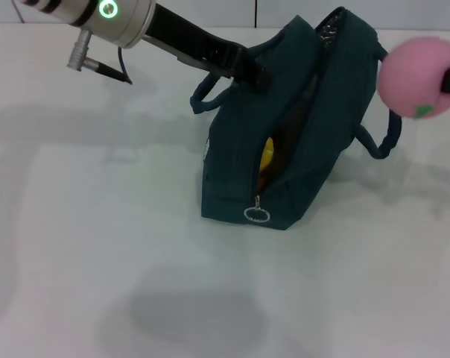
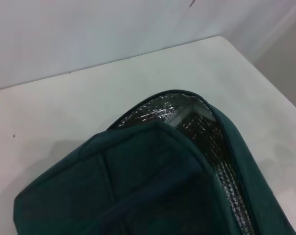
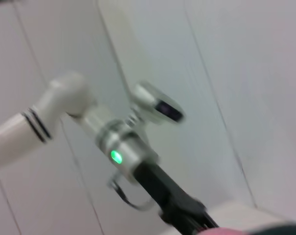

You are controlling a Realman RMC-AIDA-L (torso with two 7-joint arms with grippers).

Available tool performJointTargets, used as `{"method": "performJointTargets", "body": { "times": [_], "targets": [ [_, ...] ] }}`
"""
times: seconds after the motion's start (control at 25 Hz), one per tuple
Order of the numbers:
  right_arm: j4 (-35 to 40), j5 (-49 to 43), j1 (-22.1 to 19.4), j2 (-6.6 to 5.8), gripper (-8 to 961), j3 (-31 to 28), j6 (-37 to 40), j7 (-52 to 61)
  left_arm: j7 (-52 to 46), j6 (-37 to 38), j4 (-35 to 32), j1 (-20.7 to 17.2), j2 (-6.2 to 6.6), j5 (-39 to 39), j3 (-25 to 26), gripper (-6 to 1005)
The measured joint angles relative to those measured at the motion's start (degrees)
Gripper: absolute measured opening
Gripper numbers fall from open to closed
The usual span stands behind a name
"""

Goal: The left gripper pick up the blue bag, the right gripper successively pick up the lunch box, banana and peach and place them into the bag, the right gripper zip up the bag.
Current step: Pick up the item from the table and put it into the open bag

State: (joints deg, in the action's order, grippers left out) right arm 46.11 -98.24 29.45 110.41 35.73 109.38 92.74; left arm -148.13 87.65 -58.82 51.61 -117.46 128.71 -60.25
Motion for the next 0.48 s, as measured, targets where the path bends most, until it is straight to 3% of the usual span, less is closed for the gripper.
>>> {"method": "performJointTargets", "body": {
  "times": [0.32, 0.48],
  "targets": [
    [-0.08, 1.54, 2.82, 4.02, 62, 0.72, -1.13, -7.21, -1.83, 0.14, -0.31, 0.96, -0.05, -0.15, -0.32, 248],
    [-0.25, 1.52, 3.58, 4.83, 63, 5.55, -5.14, -10.72, -2.91, 0.15, -0.83, 1.05, -0.05, 0.01, -0.32, 82]
  ]
}}
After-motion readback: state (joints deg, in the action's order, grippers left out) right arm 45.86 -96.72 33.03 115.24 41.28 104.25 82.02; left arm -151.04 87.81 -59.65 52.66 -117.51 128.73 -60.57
